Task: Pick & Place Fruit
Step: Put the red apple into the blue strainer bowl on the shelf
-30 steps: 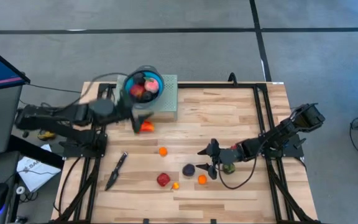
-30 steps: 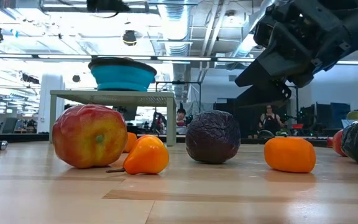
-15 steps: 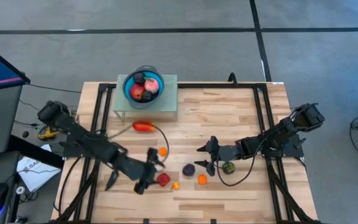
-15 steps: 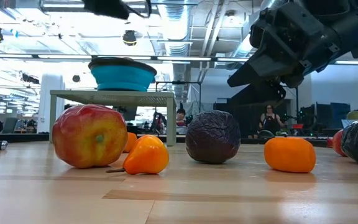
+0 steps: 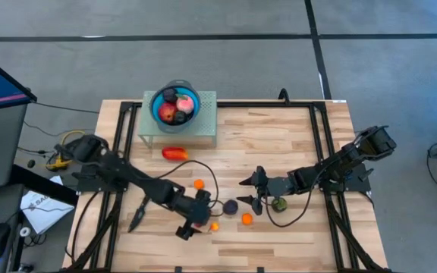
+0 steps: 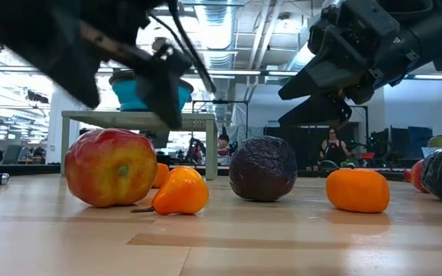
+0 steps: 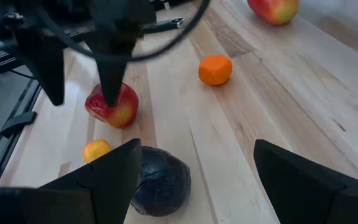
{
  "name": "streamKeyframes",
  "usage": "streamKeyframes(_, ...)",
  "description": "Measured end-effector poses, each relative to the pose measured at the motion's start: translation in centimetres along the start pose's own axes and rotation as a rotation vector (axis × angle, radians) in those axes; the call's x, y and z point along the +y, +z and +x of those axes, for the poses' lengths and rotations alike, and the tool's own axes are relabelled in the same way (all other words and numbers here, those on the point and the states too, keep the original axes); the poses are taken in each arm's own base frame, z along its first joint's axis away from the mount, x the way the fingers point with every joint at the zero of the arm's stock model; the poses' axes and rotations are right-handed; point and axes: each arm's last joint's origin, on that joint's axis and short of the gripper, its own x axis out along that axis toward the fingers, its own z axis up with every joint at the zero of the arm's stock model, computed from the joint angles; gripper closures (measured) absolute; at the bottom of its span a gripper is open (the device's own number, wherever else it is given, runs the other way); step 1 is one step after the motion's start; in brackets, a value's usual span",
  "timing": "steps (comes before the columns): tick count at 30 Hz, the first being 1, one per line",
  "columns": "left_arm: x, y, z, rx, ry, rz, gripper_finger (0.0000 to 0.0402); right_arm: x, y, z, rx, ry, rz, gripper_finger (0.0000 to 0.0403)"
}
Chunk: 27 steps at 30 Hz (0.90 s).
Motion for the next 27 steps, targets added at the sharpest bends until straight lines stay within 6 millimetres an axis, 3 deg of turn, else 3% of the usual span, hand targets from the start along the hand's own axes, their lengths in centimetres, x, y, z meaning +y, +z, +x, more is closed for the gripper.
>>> streamKeyframes(11, -0.1, -1.3, 2.2, 0.088, -0.029, 0.077, 0.0023, 0.0, 0.0, 0.0, 0.002, -0.001, -0.001, 0.0098)
streamKeyframes(18, 0.2, -1.5, 2.2, 0.11, 0.018, 0.114, 0.0038, 0.0, 0.0, 0.0, 0.002, -0.001, -0.001, 0.0098)
streamKeyframes(27, 0.2, -3.1, 2.6, 0.158, 0.014, 0.127, 0.0077, 0.0, 0.0, 0.0, 0.003, -0.001, -0.001, 0.0098)
